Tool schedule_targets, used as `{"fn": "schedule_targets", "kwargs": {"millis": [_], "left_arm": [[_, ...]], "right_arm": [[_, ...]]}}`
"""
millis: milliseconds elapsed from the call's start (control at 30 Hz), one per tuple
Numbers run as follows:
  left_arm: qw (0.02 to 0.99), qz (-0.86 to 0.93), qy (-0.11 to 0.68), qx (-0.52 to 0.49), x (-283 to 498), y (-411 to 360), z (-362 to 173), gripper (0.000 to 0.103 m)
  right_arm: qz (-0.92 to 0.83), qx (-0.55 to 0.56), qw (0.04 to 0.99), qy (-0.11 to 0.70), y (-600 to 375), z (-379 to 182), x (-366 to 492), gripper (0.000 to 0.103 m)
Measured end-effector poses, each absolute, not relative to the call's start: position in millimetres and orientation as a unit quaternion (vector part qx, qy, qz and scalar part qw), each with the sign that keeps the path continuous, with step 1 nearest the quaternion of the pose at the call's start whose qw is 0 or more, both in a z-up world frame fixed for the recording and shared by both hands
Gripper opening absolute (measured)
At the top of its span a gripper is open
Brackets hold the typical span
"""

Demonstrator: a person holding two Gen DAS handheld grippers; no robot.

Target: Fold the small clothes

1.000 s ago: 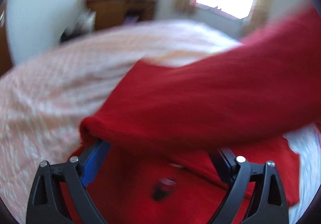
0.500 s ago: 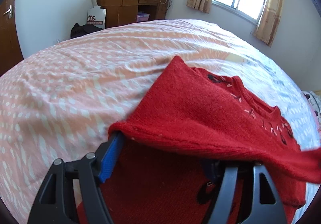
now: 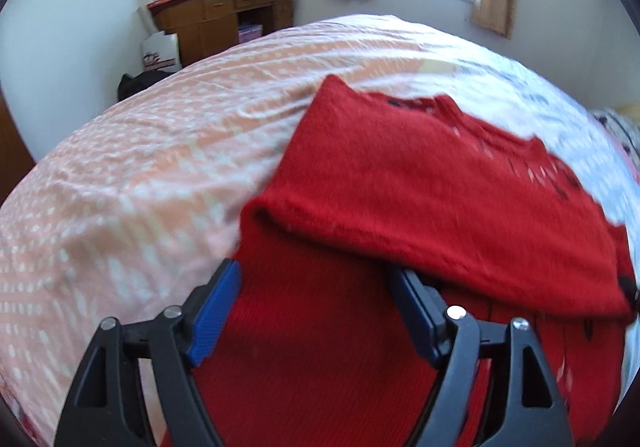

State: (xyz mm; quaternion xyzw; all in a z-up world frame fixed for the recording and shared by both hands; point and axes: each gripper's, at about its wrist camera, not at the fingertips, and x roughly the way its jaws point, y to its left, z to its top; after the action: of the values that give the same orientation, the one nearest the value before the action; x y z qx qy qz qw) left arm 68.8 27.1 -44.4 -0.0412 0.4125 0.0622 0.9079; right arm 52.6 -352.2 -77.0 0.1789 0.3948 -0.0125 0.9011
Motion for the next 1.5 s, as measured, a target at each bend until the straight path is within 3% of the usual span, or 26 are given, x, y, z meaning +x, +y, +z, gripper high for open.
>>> {"fn": "schedule_targets", "kwargs": {"millis": [33,100,300,400,567,633,800,1000,1500], "left_arm": [[0.909,0.058,0.412,-0.024,59.8,27.2,-43.6,0.090],[0.911,0.054,0.409,-0.014,44.4,32.9,-43.1,0.095],[0.920,0.062,0.386,-0.013,44.3,45.5,-32.4,0.095],[0.928,0.077,0.364,-0.019,67.9,45.7,-21.5,0.095],[0.918,0.096,0.385,0.013,105.9,40.8,-37.3,0.095],[0.911,0.089,0.404,0.007,109.9,44.6,-47.4,0.096],[0.905,0.077,0.414,-0.051,111.5,64.7,-53.2,0.103],[0.906,0.045,0.418,-0.054,103.6,68.2,-49.6,0.103],[0.928,0.002,0.370,0.053,-13.3,102.0,-25.2,0.103]], "right_arm": [[-0.018,0.169,0.902,0.396,-350.6,-72.6,45.8,0.019],[-0.044,0.152,0.909,0.387,-349.3,-64.3,31.4,0.029],[-0.079,0.091,0.932,0.342,-330.3,-36.0,-9.0,0.030],[-0.048,0.075,0.937,0.337,-314.0,-30.6,-1.8,0.018],[-0.023,0.098,0.920,0.380,-310.9,-56.5,28.3,0.015],[-0.032,0.119,0.914,0.387,-319.9,-68.3,31.5,0.009],[-0.039,0.137,0.914,0.380,-323.8,-73.2,32.7,0.008],[-0.055,0.136,0.914,0.379,-323.3,-67.8,30.0,0.008],[-0.063,0.184,0.946,0.259,-338.1,0.6,-149.1,0.011]]}}
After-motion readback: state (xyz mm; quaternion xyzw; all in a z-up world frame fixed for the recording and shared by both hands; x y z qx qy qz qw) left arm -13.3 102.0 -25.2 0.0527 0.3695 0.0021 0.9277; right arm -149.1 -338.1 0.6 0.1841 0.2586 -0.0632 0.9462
